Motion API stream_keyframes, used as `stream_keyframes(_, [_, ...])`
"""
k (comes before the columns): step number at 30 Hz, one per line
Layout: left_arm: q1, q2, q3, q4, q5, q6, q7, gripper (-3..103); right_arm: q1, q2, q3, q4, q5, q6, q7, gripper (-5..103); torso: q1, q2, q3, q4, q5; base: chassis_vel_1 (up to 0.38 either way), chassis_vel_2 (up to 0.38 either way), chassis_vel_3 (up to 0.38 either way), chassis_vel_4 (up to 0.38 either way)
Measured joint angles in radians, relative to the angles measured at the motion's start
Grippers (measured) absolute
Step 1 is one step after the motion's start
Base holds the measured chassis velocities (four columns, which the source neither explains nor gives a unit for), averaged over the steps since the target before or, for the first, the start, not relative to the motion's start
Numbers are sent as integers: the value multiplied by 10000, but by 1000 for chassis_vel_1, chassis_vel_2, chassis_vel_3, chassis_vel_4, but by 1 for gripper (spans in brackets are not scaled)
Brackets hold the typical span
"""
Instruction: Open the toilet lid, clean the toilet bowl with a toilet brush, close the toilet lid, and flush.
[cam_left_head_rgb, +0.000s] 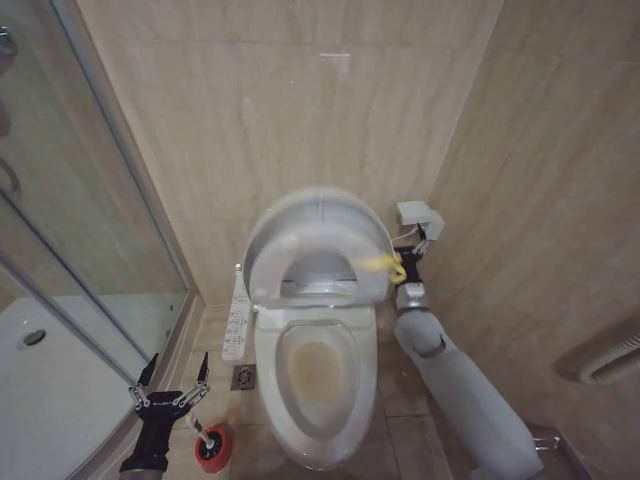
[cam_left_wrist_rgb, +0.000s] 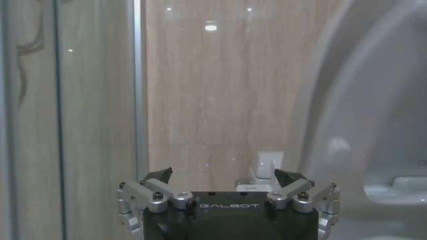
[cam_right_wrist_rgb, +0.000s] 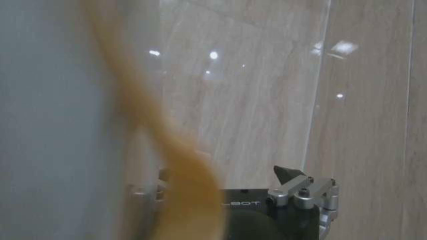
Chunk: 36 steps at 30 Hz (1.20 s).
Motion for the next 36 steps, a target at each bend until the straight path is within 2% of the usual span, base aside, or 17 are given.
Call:
stream_keyframes(19, [-1,1,2,0,0,0,3,100,-3292,14,1674,2197,27,-129,302,100,1,-1,0,-15,2,0,0,0,0])
stream_keyframes(27, [-2,0,2,0,0,0,2,100,-5073,603,2009,3475,-402,-195,574,100,1,-1,0,-15,2,0,0,0,0])
stream_keyframes(36, [-1,0,2,0,0,0,2,100,-5636,1120,2062,4165,-544,-265,603,100,2,-2,0,-13,1,0,0,0,0])
